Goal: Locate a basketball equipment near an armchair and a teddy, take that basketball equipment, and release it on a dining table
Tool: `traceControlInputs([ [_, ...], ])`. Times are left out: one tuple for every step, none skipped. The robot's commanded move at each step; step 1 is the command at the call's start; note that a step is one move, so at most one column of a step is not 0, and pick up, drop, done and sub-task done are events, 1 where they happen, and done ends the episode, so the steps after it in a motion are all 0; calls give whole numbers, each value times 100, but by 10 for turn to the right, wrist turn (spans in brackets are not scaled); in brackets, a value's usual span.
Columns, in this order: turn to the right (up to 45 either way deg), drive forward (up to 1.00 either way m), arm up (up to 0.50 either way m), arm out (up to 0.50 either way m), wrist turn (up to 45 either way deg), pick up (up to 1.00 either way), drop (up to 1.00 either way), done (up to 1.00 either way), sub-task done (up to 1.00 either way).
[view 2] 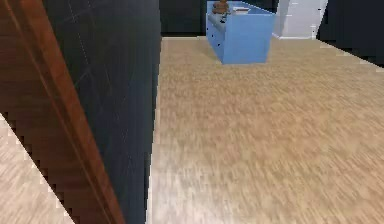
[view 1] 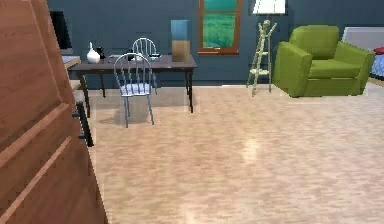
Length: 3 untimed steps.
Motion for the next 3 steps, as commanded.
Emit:
traceControlInputs([
  [0,45,0,0,0,0,0,0,0],
  [330,0,0,0,0,0,0,0,0],
  [0,100,0,0,0,0,0,0,0],
])
